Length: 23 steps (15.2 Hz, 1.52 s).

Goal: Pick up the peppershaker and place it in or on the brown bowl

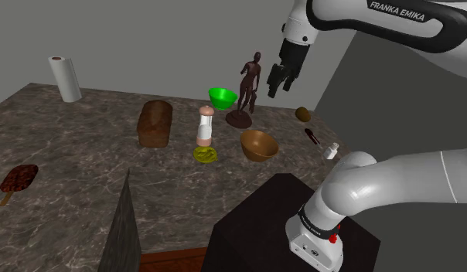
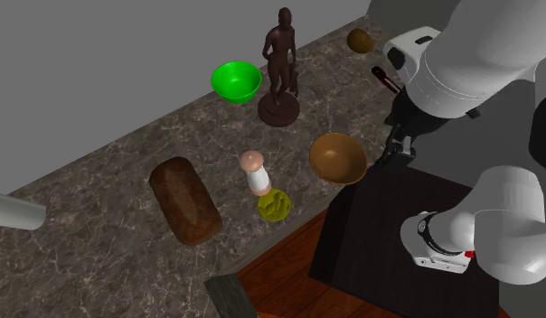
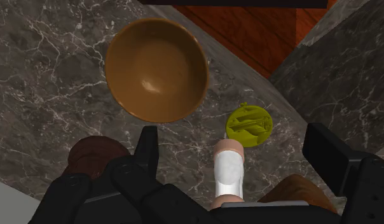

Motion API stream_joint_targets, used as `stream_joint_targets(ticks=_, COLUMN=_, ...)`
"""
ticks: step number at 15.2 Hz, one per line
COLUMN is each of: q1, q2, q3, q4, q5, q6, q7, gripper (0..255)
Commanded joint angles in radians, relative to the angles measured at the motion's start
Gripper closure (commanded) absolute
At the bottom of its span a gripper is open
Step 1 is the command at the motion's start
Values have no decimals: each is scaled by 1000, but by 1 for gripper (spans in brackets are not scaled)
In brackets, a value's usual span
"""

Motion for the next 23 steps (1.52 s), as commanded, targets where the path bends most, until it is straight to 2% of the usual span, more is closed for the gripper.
stream_joint_targets(ticks=1, q1=0, q2=0, q3=0, q4=0, q5=0, q6=0, q7=0, gripper=0)
stream_joint_targets(ticks=12, q1=14, q2=419, q3=9, q4=162, q5=13, q6=197, q7=-9, gripper=0)
stream_joint_targets(ticks=23, q1=29, q2=863, q3=23, q4=481, q5=17, q6=262, q7=-19, gripper=0)
